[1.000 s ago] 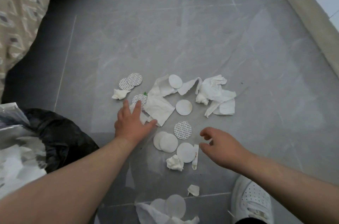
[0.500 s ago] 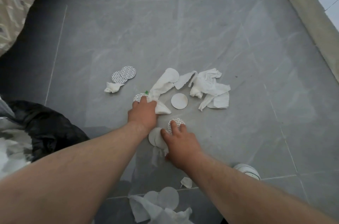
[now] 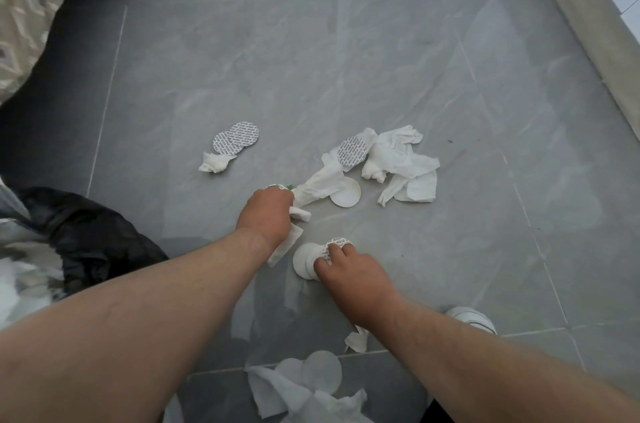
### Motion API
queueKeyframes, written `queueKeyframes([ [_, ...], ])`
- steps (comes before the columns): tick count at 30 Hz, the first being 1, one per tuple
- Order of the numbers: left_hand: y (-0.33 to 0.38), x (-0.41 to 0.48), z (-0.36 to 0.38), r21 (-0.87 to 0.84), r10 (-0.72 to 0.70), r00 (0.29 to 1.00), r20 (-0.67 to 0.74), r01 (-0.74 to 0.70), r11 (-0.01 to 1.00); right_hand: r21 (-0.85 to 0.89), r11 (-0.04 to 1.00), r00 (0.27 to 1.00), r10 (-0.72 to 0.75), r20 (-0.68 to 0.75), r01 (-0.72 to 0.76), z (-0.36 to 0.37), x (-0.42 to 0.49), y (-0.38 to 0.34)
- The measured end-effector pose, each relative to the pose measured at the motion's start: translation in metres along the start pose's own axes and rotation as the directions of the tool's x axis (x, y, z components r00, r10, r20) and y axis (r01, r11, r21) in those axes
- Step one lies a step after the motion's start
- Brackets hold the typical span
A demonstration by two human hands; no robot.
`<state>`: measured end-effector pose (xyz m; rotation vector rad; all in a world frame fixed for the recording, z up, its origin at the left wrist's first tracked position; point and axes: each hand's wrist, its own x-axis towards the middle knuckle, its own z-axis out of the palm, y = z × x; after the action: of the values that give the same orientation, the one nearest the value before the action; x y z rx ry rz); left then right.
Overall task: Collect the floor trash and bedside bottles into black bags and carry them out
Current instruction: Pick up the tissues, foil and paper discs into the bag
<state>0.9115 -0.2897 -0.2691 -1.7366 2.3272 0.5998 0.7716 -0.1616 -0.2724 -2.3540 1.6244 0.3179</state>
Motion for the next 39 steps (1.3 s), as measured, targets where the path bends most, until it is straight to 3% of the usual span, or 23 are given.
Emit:
queueKeyframes([
  [9, 0.001, 0.006, -0.047, -0.347, -0.147, 0.978, -0.151, 0.087, 0.934, 0.040, 0.993, 0.981, 0.116, -0.154, -0.111, -0.024, 0.005, 0.028],
  [12, 0.001, 0.003, -0.080, -0.408, -0.149, 0.969, -0.196, 0.057, 0.911, 0.188, 0.965, 0.954, 0.219, -0.203, -0.182, -0.053, 0.011, 0.041],
  [15, 0.000, -0.014, -0.130, -0.459, -0.161, 0.961, -0.225, 0.041, 0.887, 0.432, 0.868, 0.936, 0.327, -0.129, -0.244, -0.106, 0.011, 0.048],
  [18, -0.007, -0.050, -0.182, -0.515, -0.192, 0.961, -0.200, 0.064, 0.855, 0.604, 0.768, 0.925, 0.358, -0.128, -0.214, -0.168, 0.005, 0.040],
  [25, -0.062, -0.185, -0.257, -0.630, -0.272, 0.930, -0.246, 0.060, 0.775, 0.815, 0.569, 0.902, 0.401, -0.157, -0.112, -0.272, -0.021, -0.034],
  [30, -0.141, -0.264, -0.249, -0.721, -0.461, 0.814, -0.353, 0.077, 0.689, 0.860, 0.505, 0.939, 0.324, -0.111, -0.073, -0.288, -0.026, -0.108],
  [35, -0.204, -0.291, -0.173, -0.729, -0.658, 0.706, -0.261, 0.302, 0.614, 0.877, 0.471, 0.959, 0.278, -0.047, -0.094, -0.287, -0.008, -0.160],
  [39, -0.213, -0.276, -0.137, -0.647, -0.661, 0.707, -0.251, 0.386, 0.658, 0.893, 0.431, 0.967, 0.254, 0.019, -0.130, -0.278, 0.011, -0.185],
])
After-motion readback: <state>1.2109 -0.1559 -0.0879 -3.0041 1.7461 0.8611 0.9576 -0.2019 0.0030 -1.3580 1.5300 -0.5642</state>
